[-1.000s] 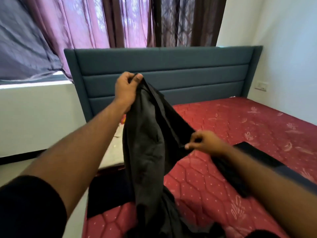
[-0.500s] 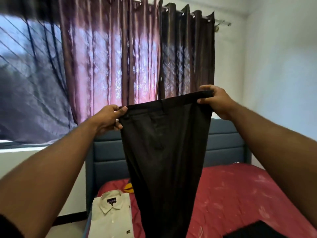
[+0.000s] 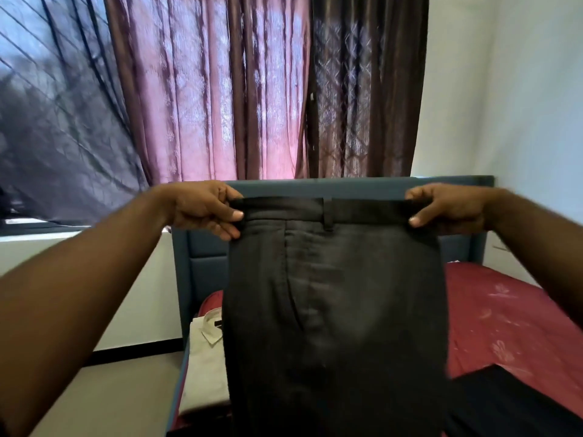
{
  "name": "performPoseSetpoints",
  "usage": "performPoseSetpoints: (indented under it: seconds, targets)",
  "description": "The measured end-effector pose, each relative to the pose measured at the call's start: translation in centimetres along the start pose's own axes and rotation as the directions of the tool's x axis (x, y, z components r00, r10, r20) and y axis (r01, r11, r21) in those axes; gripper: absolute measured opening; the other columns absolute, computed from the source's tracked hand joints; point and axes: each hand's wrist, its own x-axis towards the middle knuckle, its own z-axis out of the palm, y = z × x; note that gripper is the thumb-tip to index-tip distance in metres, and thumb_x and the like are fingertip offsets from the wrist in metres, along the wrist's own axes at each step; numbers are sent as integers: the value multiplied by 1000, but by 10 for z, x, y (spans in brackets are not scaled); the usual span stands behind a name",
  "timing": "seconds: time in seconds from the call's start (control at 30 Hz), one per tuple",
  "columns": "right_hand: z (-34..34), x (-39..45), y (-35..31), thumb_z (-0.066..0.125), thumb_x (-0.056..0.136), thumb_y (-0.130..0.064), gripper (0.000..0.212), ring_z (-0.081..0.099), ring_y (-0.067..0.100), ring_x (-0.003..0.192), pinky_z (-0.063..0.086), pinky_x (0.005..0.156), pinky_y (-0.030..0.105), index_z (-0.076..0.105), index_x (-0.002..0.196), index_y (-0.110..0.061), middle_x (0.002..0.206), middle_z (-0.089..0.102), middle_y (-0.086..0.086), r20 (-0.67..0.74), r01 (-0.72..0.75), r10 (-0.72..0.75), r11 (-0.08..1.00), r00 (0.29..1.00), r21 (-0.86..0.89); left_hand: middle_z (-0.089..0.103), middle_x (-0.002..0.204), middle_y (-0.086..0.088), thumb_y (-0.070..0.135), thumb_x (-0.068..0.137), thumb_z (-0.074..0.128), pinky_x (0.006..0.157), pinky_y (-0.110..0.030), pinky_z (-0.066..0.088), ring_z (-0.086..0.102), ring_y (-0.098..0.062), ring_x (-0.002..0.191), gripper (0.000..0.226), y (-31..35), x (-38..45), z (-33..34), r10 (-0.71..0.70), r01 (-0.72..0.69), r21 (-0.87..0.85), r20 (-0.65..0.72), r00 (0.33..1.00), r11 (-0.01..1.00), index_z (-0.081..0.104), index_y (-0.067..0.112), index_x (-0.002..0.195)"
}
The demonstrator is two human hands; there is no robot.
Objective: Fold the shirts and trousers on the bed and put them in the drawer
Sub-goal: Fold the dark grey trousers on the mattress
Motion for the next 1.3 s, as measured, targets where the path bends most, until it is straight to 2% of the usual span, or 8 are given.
performPoseSetpoints:
  seconds: [0.1,0.2,0.37,0.67,0.87,0.97,1.1,1.3]
  targets:
    - [0,72,4,82,58,9,36,56,19,67,47,51,22,55,68,-12,67,59,5,-460,-47,-151,919,875,-392,69,74,-18,-7,83,66,55,-29,59,70,-15,54,8,-9,70,5,-5,34,79,-340,940,996,66,0,88]
    - [-39,137,-61,82,61,1,33,61,22,83,53,70,30,66,87,-11,85,65,7,-658,108,-445,867,607,-486,63,82,-18,-10,87,62,55,-26,57,64,-9,47,18,26,135,-26,248,-242,105,-678,692,964,60,7,83]
    - [-91,140,-174,81,68,-8,29,66,21,91,56,86,36,72,95,-15,95,70,5,-693,386,-662,741,285,-549,64,86,-5,-11,88,60,72,-25,59,66,-13,69,22,111,149,-80,511,-655,105,-720,469,748,62,10,93]
    - [-24,46,-72,80,68,4,29,61,7,66,52,67,26,65,77,-19,67,66,-9,-566,504,-653,754,504,-422,70,85,9,-16,83,63,77,-19,55,65,-2,76,31,26,78,-8,541,-660,109,-678,498,744,67,12,95]
    - [117,-49,186,79,62,12,51,54,-8,75,44,70,15,58,92,-23,85,60,-11,-55,112,-178,802,982,-587,74,86,14,-27,69,66,78,-18,51,66,3,82,43,-238,-24,163,264,-265,54,-388,883,963,73,11,88]
    - [194,-88,305,67,63,6,46,51,4,85,41,68,16,52,93,-25,92,59,-3,163,-26,171,763,972,-646,73,79,20,-24,63,64,82,-19,53,65,7,79,61,-363,-75,237,20,13,196,-161,987,980,77,35,70]
    - [270,-121,374,54,69,-6,28,47,-1,86,38,70,9,60,95,-16,88,59,-11,326,-78,368,758,871,-648,73,102,1,-19,67,59,92,-18,49,54,26,90,43,-441,-135,299,-114,150,317,-130,985,937,79,10,91]
    - [264,-117,361,58,74,14,23,51,-7,59,38,60,7,67,83,-4,60,60,-28,419,-108,468,756,778,-645,70,94,14,11,69,72,71,-16,48,60,-2,84,37,-427,-162,298,205,-82,520,-183,962,850,74,31,100]
